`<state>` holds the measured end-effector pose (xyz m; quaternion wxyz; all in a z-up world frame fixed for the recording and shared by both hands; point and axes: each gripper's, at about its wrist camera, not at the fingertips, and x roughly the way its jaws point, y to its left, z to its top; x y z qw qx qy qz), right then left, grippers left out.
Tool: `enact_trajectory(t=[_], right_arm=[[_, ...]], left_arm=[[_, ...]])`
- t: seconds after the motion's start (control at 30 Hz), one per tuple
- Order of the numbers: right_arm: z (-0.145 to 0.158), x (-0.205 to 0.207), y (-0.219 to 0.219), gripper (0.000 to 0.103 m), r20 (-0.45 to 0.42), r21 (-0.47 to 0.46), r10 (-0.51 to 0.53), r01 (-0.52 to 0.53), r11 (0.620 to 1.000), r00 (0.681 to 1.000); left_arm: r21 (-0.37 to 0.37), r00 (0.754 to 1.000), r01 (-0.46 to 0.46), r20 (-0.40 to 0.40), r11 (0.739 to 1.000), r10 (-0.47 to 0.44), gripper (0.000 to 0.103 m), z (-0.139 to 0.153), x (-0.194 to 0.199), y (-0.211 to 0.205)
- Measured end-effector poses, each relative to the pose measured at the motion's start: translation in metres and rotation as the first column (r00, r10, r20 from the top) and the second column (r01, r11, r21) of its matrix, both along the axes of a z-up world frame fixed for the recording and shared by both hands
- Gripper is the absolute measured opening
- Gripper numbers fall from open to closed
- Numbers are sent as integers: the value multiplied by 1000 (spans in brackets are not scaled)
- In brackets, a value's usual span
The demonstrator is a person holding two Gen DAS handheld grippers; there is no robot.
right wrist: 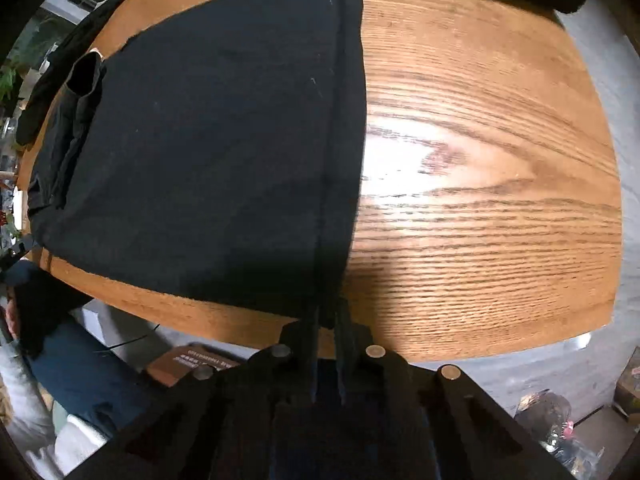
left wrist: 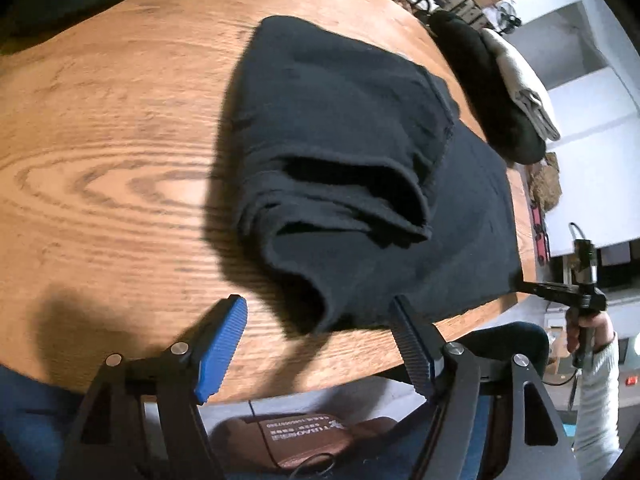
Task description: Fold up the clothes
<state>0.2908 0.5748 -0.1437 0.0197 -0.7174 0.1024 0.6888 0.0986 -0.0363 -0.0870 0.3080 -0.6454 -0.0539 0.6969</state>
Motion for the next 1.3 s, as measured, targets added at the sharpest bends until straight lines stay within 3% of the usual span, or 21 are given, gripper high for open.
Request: enact_trajectory(t=[0.03, 0.07, 0.1, 0.2, 0.3, 0.43, 0.53, 0.7, 0.8, 0.87, 0.93, 1.07, 1.13, 1.23, 1.3], right_arm=[[7, 0, -2, 28, -13, 13, 2, -1, 1000, 1000], [16, 0, -5, 54, -38, 22, 3, -2, 1000, 999], [26, 0, -8, 61, -62, 34, 6, -4, 999, 998], [52, 0, -23, 58, -144, 44, 26, -20, 999, 989], [62, -11, -50, 55, -229, -49, 32, -44, 998, 973], [43, -45, -106, 43, -259, -106, 88, -118, 987, 962], [24, -66, -148, 38, -254, -91, 170, -198, 976, 952], [7, -85, -201, 36, -244, 25, 346, -350, 936, 906], [0, -76, -215, 39, -206, 144, 455, -433, 890, 866], [-2, -62, -213, 43, -171, 205, 506, -472, 857, 845], [-5, -46, -199, 46, -133, 226, 513, -478, 849, 848], [-7, -13, -150, 60, -98, 181, 436, -415, 892, 895], [-7, -2, -129, 59, -87, 155, 389, -373, 915, 917], [8, 1, -104, 60, -165, 105, 305, -291, 951, 938], [24, -8, -92, 71, -261, 89, 237, -221, 971, 936]], left_arm=[[0, 1000, 2, 0, 1000, -2, 73, 1, 1, -1], [4, 1000, 3, -1, 1000, -3, 73, 4, 3, -2], [10, 1000, 2, -3, 1000, -2, 73, 7, 4, -2], [93, 1000, 7, -4, 996, -7, 73, 26, 5, 4], [181, 999, 36, -29, 983, -31, 73, 48, 6, 25], [79, 995, 54, -91, 995, -47, 73, 53, 9, 60], [40, 996, 60, -65, 997, -57, 74, 38, 12, 62], [1, 999, 35, 5, 999, -35, 73, 4, 10, 47], [9, 999, 48, 9, 999, -48, 73, -3, 13, 43], [19, 998, 62, 6, 998, -63, 73, -4, 14, 42], [29, 997, 75, 5, 997, -75, 73, -5, 15, 41], [4, 996, 84, -5, 996, -84, 73, -5, 18, 70], [-9, 994, 95, -46, 995, -95, 73, 6, 25, 78], [56, 979, 158, -135, 986, -149, 74, 35, 36, 104], [90, 972, 176, -176, 980, -158, 74, 44, 38, 126]])
